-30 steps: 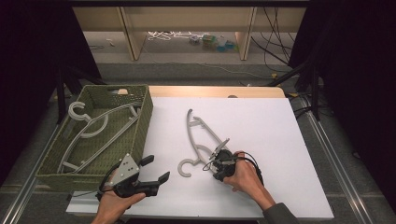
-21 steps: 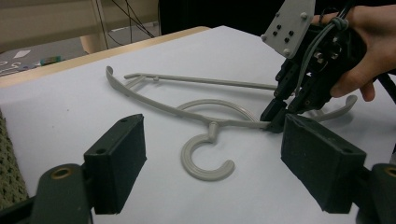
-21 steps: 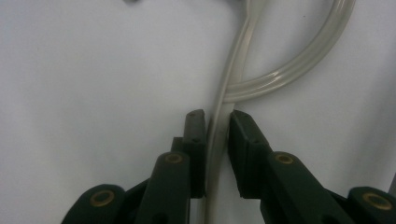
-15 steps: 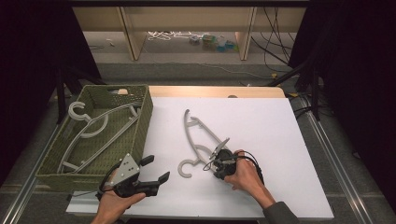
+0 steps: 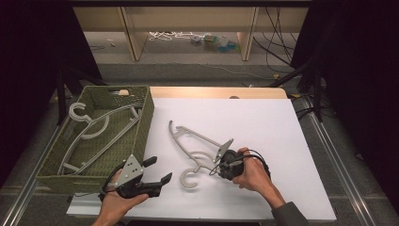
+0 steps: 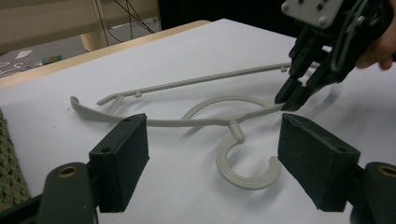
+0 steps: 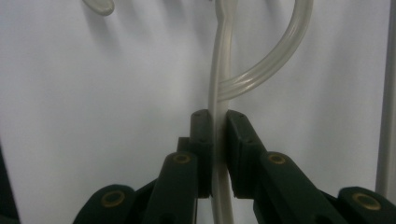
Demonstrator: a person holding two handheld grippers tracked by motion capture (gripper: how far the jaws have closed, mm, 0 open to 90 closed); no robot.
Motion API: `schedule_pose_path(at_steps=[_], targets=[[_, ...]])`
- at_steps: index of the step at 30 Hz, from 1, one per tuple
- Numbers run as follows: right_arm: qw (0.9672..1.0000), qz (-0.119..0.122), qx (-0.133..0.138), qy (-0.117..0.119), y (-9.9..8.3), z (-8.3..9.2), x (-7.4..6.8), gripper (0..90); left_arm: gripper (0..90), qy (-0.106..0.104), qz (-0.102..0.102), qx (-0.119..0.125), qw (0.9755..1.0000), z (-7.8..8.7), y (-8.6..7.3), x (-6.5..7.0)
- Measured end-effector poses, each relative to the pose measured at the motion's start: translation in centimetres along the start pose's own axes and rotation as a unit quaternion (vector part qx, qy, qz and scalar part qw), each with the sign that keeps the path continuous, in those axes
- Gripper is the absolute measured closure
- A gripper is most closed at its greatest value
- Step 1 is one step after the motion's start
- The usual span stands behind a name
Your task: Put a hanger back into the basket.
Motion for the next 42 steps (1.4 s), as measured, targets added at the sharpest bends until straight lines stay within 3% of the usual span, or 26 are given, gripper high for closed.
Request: schedule_pose_path(at_steps=[3,6,10,12,14,22,28,29,30,38,41,42], targets=[[0.9996,0.028,0.006,0.005,-0.1,1.0,0.0,82.3,26.2,-0.003,-0.008,-0.008,0.9999,-0.7,0.1,0.1],[0.9996,0.027,0.014,0.002,-0.3,2.0,-0.1,82.3,26.8,-0.013,-0.006,-0.018,0.9997,-1.8,0.3,0.2],[0.9992,0.037,0.017,0.004,-0.4,3.1,-0.2,82.3,27.7,-0.006,-0.03,-0.029,0.9991,-3.1,0.8,0.1],[0.999,0.039,0.02,0.007,-0.5,3.5,-0.3,82.3,28.5,-0.002,-0.052,-0.025,0.9983,-3.7,1.3,-0.3],[0.9988,0.043,0.021,0.009,-0.5,3.9,-0.4,82.3,28.8,-0.005,-0.055,-0.029,0.9981,-4.2,1.5,-0.4],[0.998,0.056,0.021,0.017,-0.7,5.0,-1.3,82.3,30.3,-0.008,-0.102,-0.071,0.9922,-5.9,1.6,-0.5],[0.9972,0.067,0.024,0.024,-0.6,5.6,-2.0,82.4,32.2,-0.026,-0.154,-0.09,0.9837,-6.0,1.6,-0.2],[0.997,0.071,0.022,0.025,-0.6,5.7,-2.2,82.3,32.5,-0.025,-0.151,-0.087,0.9843,-6.1,1.5,-0.1],[0.9968,0.073,0.021,0.027,-0.5,5.8,-2.3,82.3,32.5,-0.026,-0.163,-0.095,0.9817,-6.1,1.5,-0.2],[0.9959,0.083,0.021,0.032,-0.5,6.0,-2.8,82.3,34.1,-0.051,-0.209,-0.098,0.9717,-6.5,1.5,0.2],[0.9952,0.089,0.021,0.034,-0.4,6.1,-3.1,82.4,36.7,-0.061,-0.235,-0.101,0.9649,-6.7,1.5,0.3],[0.9949,0.093,0.018,0.036,-0.4,6.1,-3.1,82.4,38.2,-0.066,-0.246,-0.104,0.9616,-6.7,1.5,0.3]])
Point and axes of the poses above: each handheld gripper's, and its own axes: z roughly backward along the jaws, y roughly out of its top, x roughly to its right, the point moved 1 cm from there along -z, roughly forward along the jaws, and after that the axes turned 13 degrees about -z, right-handed, at the moved point
